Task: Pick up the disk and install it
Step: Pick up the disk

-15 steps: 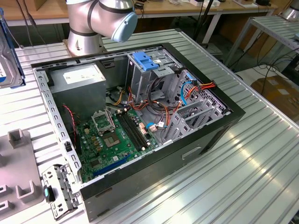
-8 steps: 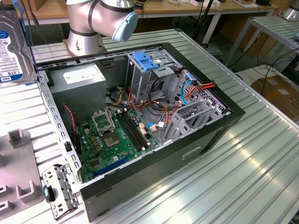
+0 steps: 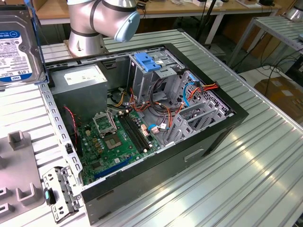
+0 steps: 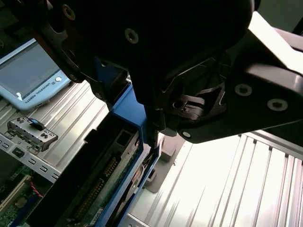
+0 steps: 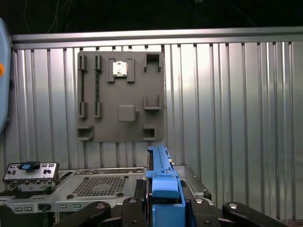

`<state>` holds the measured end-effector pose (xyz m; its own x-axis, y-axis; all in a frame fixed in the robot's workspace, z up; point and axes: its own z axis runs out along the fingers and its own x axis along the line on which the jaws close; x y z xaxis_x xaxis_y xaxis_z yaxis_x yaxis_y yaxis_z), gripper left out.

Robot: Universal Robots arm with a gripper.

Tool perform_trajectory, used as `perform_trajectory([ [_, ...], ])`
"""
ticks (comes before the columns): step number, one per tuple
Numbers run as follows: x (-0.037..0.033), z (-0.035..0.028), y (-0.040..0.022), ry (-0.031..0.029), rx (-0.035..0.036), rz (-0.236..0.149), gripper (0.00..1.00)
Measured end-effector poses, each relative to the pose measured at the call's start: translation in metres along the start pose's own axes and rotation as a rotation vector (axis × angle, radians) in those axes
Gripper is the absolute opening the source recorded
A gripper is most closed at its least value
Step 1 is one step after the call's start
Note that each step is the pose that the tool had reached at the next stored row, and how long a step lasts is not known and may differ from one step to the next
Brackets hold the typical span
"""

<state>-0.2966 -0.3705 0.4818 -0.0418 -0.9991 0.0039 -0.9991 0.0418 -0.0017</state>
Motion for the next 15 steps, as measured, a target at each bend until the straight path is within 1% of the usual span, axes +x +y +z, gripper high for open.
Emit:
perform_trajectory([
  [1, -0.0002, 0.0000, -0.0061, 0.0000, 0.0000, 0.000, 0.37],
  [4, -0.0009, 0.0000, -0.0201, 0.0000, 0.0000, 0.000, 0.37],
  [8, -0.0013, 0.0000, -0.0311, 0.0000, 0.0000, 0.000, 0.37],
  [9, -0.0016, 0.0001, -0.0383, -0.0001, 0.0001, 0.000, 0.37],
  [11, -0.0018, 0.0001, -0.0440, 0.0000, 0.0000, 0.000, 0.37],
  [13, -0.0021, 0.0001, -0.0507, 0.0001, 0.0000, 0.000, 0.37],
  [14, -0.0023, 0.0001, -0.0551, 0.0001, 0.0000, 0.000, 0.37],
  [15, -0.0024, 0.0001, -0.0579, 0.0002, 0.0001, 0.000, 0.37],
])
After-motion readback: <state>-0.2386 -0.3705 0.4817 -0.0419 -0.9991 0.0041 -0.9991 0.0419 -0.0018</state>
